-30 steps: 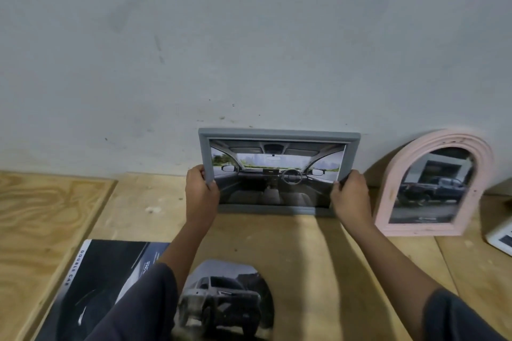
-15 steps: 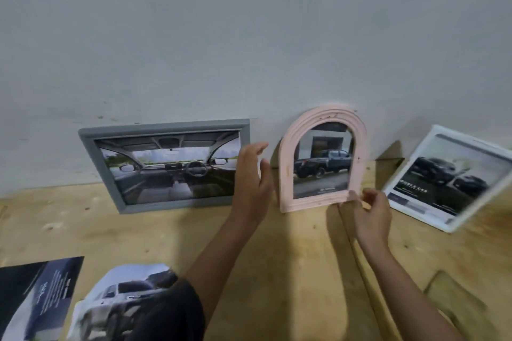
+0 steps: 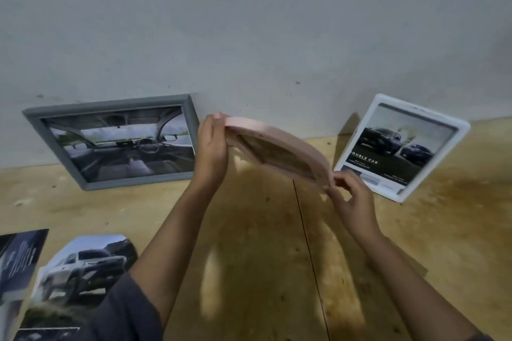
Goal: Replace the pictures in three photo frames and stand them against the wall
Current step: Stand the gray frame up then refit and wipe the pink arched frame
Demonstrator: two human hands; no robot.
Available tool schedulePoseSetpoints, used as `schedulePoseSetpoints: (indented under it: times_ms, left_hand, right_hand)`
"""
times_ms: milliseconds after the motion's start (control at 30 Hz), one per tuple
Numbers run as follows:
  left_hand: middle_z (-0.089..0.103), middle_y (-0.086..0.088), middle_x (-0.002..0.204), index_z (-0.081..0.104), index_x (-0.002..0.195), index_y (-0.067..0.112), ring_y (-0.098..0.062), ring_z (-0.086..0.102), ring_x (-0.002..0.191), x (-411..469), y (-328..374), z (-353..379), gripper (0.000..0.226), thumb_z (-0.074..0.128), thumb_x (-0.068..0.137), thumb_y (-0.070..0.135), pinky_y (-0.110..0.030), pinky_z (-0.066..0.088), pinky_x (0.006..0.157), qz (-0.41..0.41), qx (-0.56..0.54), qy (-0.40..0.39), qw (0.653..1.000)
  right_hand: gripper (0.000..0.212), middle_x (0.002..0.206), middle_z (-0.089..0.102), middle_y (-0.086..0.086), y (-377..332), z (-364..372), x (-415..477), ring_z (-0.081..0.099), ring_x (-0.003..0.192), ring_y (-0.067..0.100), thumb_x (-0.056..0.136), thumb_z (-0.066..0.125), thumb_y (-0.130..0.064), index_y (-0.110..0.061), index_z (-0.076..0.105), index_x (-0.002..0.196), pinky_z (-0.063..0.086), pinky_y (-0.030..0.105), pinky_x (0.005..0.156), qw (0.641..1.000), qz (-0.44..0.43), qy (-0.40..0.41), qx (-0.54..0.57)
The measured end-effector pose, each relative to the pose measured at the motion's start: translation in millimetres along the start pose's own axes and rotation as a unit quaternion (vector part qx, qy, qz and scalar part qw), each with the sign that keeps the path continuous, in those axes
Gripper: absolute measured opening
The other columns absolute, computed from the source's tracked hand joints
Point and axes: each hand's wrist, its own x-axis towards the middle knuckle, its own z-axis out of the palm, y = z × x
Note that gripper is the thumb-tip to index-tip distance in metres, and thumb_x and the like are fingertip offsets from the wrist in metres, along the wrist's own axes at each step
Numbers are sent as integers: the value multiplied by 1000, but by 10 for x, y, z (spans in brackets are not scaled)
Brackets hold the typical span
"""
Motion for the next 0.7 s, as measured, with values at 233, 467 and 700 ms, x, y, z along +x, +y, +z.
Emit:
schedulePoseSetpoints:
  times_ms: [233,467,700]
  left_hand:
    - [58,1,128,57,125,20,-11,54,117,-882,-521,-519,37,36,99,35,-26,44,101,-122,24,-159,979]
    - [56,4,128,54,129,18,-9,50,119,-1332,-1018,-760,40,34,99,35,-17,37,94,-200,59,-187,960]
    - [38,3,148,42,138,27,-13,29,140,-1644,-1282,-738,43,34,98,40,-38,21,118,-180,138,-221,949]
  right_hand:
    - [27,73,64,7,138,-226,-989,57,65,19,65,76,1,-15,69,86,48,31,53,969,-152,29,-193]
    - [15,98,60,-10,381,-30,-1674,48,77,10,86,56,-20,-20,71,86,39,21,63,922,-292,-115,-226]
    - [14,96,70,-9,493,31,-1905,61,84,9,87,57,-24,-25,69,94,49,29,63,900,-303,-248,-191]
